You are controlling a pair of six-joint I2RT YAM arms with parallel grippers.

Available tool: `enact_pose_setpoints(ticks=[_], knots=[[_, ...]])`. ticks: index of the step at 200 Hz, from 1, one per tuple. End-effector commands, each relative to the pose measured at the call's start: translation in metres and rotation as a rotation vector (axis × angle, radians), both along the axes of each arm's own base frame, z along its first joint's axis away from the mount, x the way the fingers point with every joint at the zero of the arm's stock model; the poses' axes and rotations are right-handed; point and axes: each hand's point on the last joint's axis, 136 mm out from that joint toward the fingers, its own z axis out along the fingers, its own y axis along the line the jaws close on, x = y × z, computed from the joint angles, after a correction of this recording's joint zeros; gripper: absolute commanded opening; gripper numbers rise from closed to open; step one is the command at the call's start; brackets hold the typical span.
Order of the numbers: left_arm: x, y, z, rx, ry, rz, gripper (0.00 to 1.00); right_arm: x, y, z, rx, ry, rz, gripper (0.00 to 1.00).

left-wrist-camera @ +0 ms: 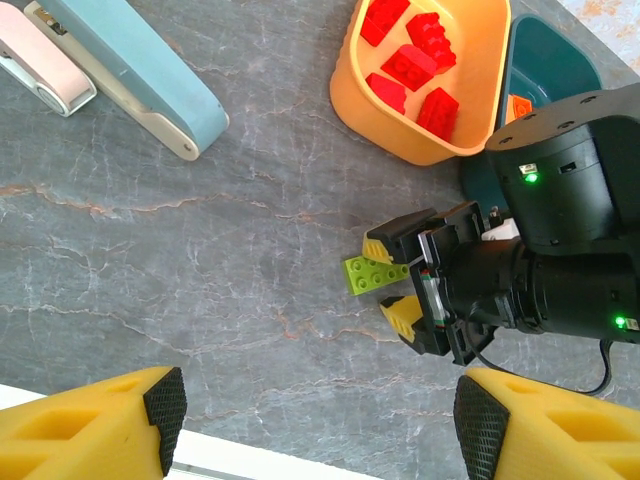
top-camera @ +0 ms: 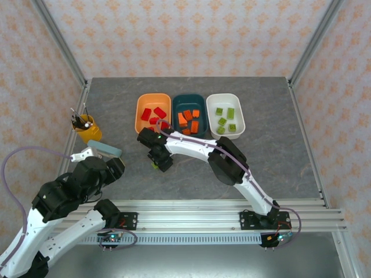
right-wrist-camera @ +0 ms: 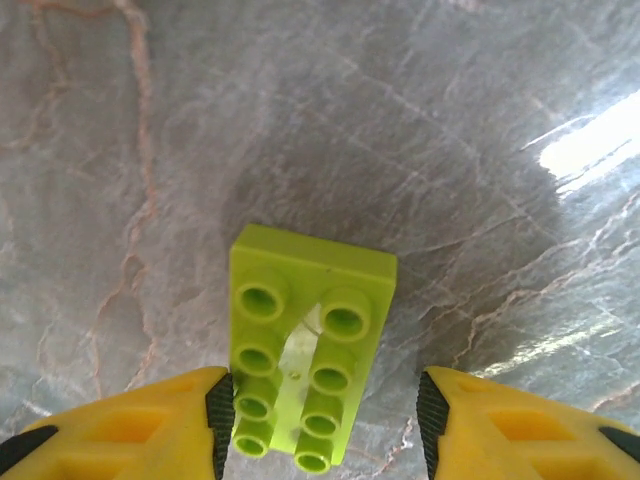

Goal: Sort the legos into containers by color

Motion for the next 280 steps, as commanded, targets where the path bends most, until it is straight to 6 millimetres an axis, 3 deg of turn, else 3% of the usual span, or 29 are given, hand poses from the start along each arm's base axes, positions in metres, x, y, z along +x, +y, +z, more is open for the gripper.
enact_pose_setpoints(ticks=[1, 49, 128, 176, 207, 280], knots=[[-0.006, 0.006, -0.001, 0.015, 0.002, -0.004, 0.74, 0.0, 0.005, 0.002, -0.004, 0.014, -0.063, 0.52], [-0.005, 0.004, 0.001, 0.003, -0.006, -0.002, 0.74, 0.0, -0.001, -0.01, -0.062, 0.035, -0.097, 0.46], [-0.005, 0.004, 0.002, -0.002, -0.01, -0.001, 0.74, -0.011, -0.046, -0.02, -0.182, 0.083, -0.086, 0.41], [-0.001, -0.001, 0.001, -0.012, -0.007, -0.009, 0.74, -0.008, -0.043, -0.047, -0.17, 0.138, -0.074, 0.41], [0.0, -0.001, 0.001, -0.008, -0.006, -0.008, 0.74, -0.001, -0.052, -0.038, -0.204, 0.115, -0.052, 0.33], [0.008, -0.007, 0.003, -0.002, -0.011, -0.014, 0.74, 0.003, -0.053, -0.035, -0.203, 0.106, -0.04, 0.27]])
